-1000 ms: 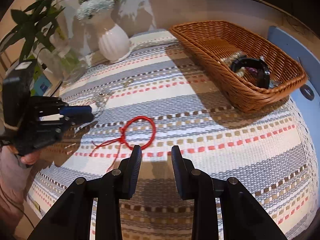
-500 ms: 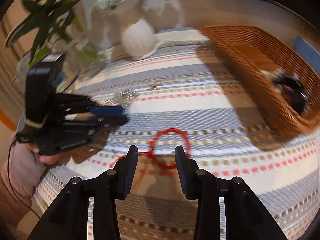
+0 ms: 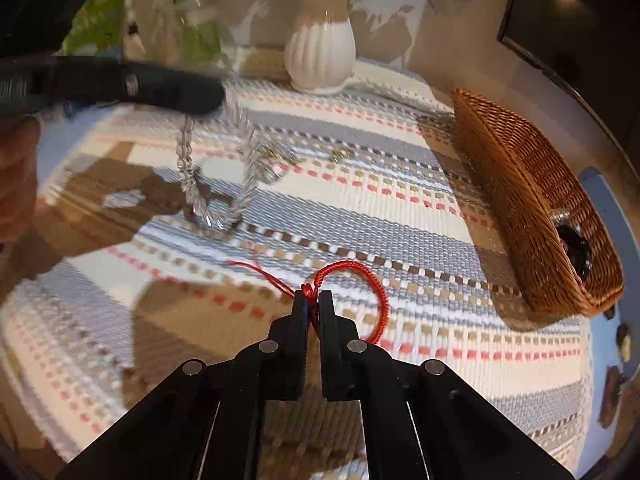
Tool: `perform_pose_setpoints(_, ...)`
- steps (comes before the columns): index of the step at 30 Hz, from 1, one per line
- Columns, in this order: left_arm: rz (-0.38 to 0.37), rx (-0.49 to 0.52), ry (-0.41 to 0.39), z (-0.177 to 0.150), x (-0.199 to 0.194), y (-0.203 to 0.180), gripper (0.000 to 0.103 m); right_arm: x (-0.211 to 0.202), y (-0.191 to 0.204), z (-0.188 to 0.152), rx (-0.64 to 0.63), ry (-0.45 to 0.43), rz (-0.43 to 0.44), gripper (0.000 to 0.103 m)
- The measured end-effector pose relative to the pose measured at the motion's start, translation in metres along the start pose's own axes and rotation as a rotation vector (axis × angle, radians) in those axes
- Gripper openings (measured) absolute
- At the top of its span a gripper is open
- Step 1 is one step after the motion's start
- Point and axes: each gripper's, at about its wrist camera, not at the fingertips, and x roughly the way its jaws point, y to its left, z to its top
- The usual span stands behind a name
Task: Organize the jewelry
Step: 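Carry the red string bracelet into the wicker basket and open the right tool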
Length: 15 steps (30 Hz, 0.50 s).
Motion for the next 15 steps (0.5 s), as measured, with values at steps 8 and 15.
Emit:
perform_pose_setpoints(8, -0.023, 0.039, -0.077, 0.027, -0.027, -0.032, 0.005, -0.061, -0.036, -0.002, 0.156, -0.133, 0.134, 0.004)
perform_pose_setpoints(15, -0.087, 0.027, -0.084, 0.066, -0.004, -0.053, 0.005, -0.103, -0.073, 0.003, 0.252, -0.222, 0.148, 0.004)
